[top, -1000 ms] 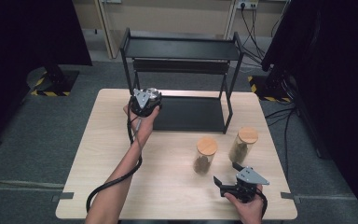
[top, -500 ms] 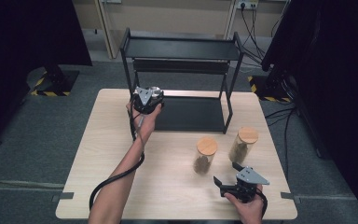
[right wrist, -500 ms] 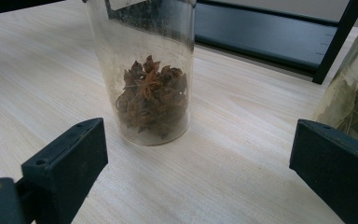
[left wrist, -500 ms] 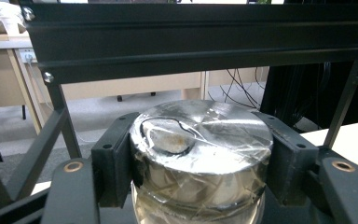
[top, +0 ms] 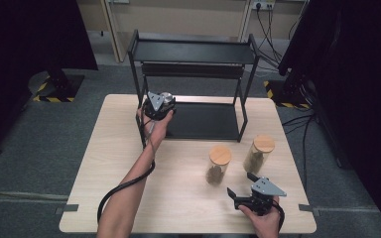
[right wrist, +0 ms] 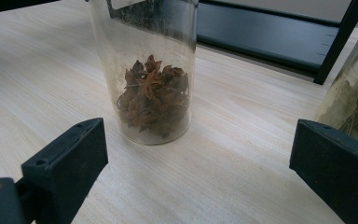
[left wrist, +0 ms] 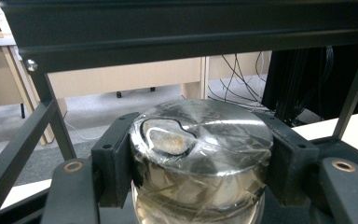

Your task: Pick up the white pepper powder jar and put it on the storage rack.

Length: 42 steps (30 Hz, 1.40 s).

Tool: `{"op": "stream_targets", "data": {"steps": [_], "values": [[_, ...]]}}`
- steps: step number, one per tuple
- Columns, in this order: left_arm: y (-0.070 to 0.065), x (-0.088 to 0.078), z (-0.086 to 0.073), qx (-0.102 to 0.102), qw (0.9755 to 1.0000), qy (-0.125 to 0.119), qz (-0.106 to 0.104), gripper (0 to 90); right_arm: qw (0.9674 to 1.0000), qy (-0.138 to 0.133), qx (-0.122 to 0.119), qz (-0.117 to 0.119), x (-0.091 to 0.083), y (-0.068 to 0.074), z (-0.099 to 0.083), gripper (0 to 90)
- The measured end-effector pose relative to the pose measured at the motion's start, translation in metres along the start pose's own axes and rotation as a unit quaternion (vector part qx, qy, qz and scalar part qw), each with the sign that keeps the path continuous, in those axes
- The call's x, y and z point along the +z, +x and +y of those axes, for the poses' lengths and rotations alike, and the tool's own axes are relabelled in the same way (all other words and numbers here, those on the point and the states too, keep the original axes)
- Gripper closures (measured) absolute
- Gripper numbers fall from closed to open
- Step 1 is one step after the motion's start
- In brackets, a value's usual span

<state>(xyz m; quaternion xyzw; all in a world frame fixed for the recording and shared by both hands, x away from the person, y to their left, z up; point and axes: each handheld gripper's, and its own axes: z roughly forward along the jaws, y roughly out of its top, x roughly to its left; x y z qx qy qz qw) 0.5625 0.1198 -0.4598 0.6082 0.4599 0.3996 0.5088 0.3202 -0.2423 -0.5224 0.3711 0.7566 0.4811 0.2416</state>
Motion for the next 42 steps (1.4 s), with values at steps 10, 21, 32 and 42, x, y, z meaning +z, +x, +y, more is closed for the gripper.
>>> {"op": "stream_targets", "data": {"steps": [10,21,32,42], "values": [[0.000,0.007,-0.007,0.005,1.0000,0.006,0.002,34.8,1.0000,0.003,-0.002,0.002,0.000,0.000,0.000,4.2],[-0.004,0.014,-0.019,0.011,0.9997,0.022,-0.001,34.8,1.0000,0.001,-0.001,0.003,0.000,0.000,0.000,4.2],[-0.003,0.017,-0.027,0.006,0.9995,0.032,0.000,34.8,1.0000,0.002,-0.003,0.003,0.000,0.001,0.000,4.2],[-0.005,0.019,-0.034,-0.002,0.9995,0.033,-0.002,34.8,1.0000,0.002,-0.003,0.003,0.000,0.001,0.000,4.2]]}}
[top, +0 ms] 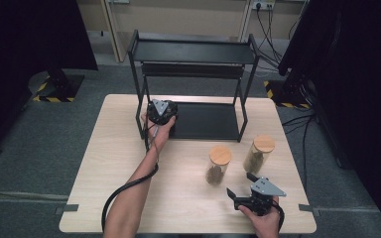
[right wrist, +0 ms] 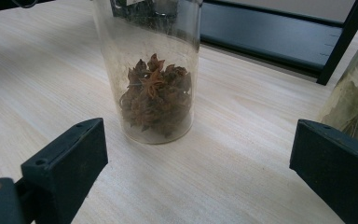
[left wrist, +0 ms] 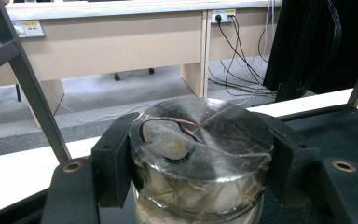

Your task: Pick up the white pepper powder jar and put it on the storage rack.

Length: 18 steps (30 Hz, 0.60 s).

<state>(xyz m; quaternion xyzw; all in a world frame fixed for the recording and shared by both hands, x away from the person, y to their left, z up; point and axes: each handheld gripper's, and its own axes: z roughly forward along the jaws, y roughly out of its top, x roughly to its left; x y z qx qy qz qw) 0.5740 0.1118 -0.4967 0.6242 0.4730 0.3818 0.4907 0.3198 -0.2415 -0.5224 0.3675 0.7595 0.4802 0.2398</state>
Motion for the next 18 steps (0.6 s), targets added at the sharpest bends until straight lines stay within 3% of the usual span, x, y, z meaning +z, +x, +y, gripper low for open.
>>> {"op": "stream_targets", "data": {"steps": [18], "values": [[0.0016,-0.0023,-0.0012,-0.008,1.0000,0.005,-0.002,33.9,1.0000,0.001,-0.003,0.000,0.0003,0.0009,0.0001,4.1]]}}
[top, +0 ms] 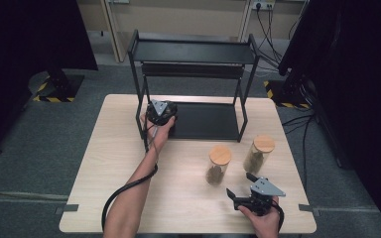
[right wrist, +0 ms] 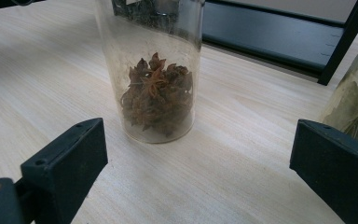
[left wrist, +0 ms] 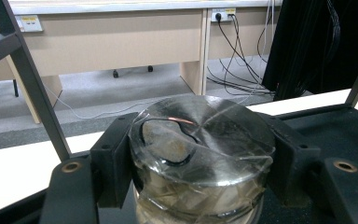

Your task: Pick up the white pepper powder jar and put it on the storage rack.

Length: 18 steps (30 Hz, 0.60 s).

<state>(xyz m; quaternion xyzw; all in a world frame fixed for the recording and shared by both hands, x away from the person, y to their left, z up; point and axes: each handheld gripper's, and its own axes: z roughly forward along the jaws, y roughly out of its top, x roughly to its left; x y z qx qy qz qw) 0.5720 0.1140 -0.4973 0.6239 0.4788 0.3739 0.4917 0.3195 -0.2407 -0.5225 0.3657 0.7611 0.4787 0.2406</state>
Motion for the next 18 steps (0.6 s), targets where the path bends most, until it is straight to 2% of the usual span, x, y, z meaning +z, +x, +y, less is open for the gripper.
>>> {"op": "stream_targets", "data": {"steps": [6,11,18], "values": [[0.003,-0.001,-0.001,-0.006,0.9999,0.009,-0.001,25.2,1.0000,0.001,-0.001,0.001,0.000,0.000,0.000,4.0],[0.002,-0.006,0.004,-0.010,0.9999,0.008,0.008,17.9,1.0000,0.001,-0.002,0.001,0.000,0.000,0.000,3.9],[-0.004,-0.013,0.008,-0.012,0.9998,0.005,0.014,13.5,1.0000,0.001,-0.004,0.000,0.000,0.000,0.000,3.9]]}}
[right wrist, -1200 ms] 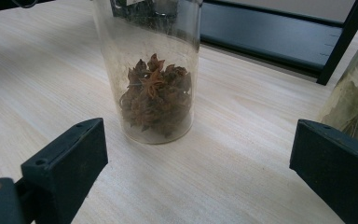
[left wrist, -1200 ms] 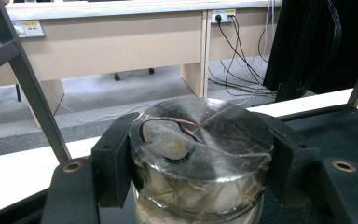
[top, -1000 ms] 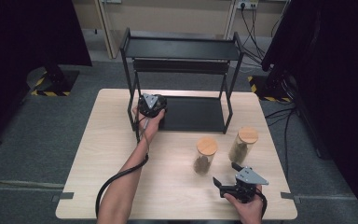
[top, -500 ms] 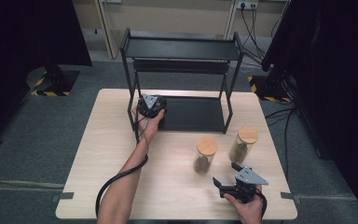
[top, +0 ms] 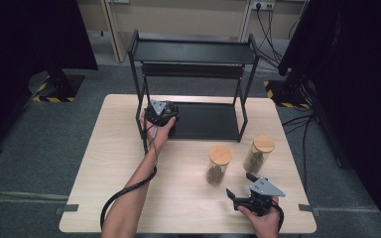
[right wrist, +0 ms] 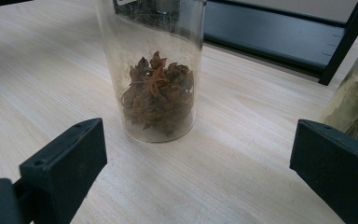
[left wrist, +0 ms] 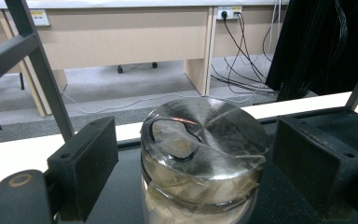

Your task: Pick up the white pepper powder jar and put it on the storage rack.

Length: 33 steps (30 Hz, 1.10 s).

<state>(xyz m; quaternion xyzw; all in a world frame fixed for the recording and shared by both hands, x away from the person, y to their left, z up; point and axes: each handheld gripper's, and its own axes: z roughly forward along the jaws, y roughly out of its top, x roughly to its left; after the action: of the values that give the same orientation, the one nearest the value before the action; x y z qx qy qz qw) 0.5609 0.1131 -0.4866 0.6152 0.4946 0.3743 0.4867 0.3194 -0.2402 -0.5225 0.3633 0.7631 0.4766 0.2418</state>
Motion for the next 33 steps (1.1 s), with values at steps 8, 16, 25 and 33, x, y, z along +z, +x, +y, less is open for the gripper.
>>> {"op": "stream_targets", "data": {"steps": [8,16,25,33], "values": [[-0.002,-0.009,0.003,0.003,1.0000,-0.004,0.008,12.8,1.0000,0.000,-0.001,0.000,0.000,0.000,0.000,3.8],[-0.004,-0.018,-0.003,0.004,1.0000,-0.005,0.000,12.5,1.0000,0.002,0.000,0.000,0.000,0.000,0.000,3.7],[-0.010,-0.027,-0.003,0.008,0.9999,-0.010,-0.007,12.1,1.0000,0.003,-0.001,0.000,0.000,0.000,0.000,3.7],[-0.013,-0.036,-0.005,0.006,0.9999,-0.012,-0.009,12.0,1.0000,0.002,-0.003,0.000,0.000,0.000,0.000,3.7]]}}
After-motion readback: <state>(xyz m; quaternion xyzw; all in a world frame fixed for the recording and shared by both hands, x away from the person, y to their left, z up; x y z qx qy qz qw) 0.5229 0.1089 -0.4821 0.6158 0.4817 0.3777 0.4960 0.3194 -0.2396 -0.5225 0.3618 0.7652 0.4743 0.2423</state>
